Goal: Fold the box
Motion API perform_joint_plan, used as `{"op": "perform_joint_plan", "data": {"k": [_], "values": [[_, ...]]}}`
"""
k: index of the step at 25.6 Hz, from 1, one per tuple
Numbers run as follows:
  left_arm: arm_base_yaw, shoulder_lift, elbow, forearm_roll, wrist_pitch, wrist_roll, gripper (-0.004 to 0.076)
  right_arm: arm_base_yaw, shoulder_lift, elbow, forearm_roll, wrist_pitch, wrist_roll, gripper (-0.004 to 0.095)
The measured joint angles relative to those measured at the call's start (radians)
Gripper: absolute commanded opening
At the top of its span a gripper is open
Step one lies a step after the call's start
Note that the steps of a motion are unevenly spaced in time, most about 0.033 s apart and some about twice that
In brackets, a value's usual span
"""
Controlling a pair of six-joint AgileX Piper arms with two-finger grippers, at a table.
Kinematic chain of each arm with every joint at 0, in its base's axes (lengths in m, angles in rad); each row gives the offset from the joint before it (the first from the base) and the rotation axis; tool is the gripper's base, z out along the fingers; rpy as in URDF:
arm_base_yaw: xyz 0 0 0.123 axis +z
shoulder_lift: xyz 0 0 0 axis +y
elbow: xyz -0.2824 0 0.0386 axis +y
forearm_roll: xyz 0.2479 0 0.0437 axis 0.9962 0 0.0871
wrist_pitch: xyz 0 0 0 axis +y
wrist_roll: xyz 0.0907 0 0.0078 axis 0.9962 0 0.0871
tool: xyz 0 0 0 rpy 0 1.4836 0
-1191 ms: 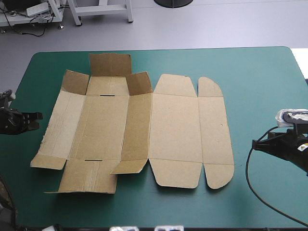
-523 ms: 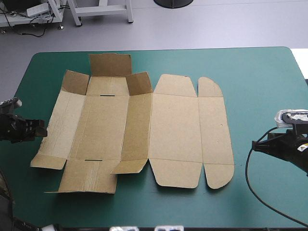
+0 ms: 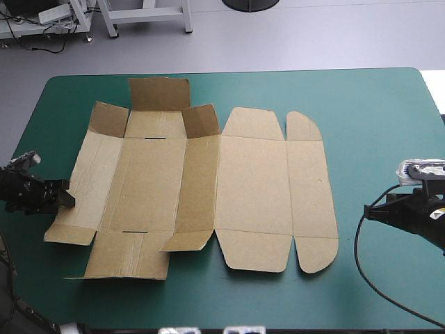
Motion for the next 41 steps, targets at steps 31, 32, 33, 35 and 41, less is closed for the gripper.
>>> {"op": "perform_joint_plan", "data": {"k": [31, 32, 33, 35, 41], "values": [[-0.234, 0.038, -0.003, -0.141, 0.017, -0.026, -0.0006, 0.000, 0.000, 0.000, 0.000, 0.001, -0.022, -0.0024], [-0.234, 0.032, -0.003, -0.136, 0.018, -0.026, -0.0006, 0.000, 0.000, 0.000, 0.000, 0.001, -0.022, -0.0024], [-0.234, 0.022, -0.010, -0.130, 0.021, -0.027, -0.0006, 0.000, 0.000, 0.000, 0.000, 0.000, -0.022, -0.0024], [-0.235, -0.004, -0.029, -0.122, 0.026, -0.027, -0.0006, 0.000, 0.000, 0.000, 0.000, -0.001, -0.022, -0.0024], [-0.297, -0.090, -0.138, -0.062, 0.043, -0.037, -0.0006, 0.000, 0.000, 0.000, 0.000, -0.001, -0.023, -0.0024]]}}
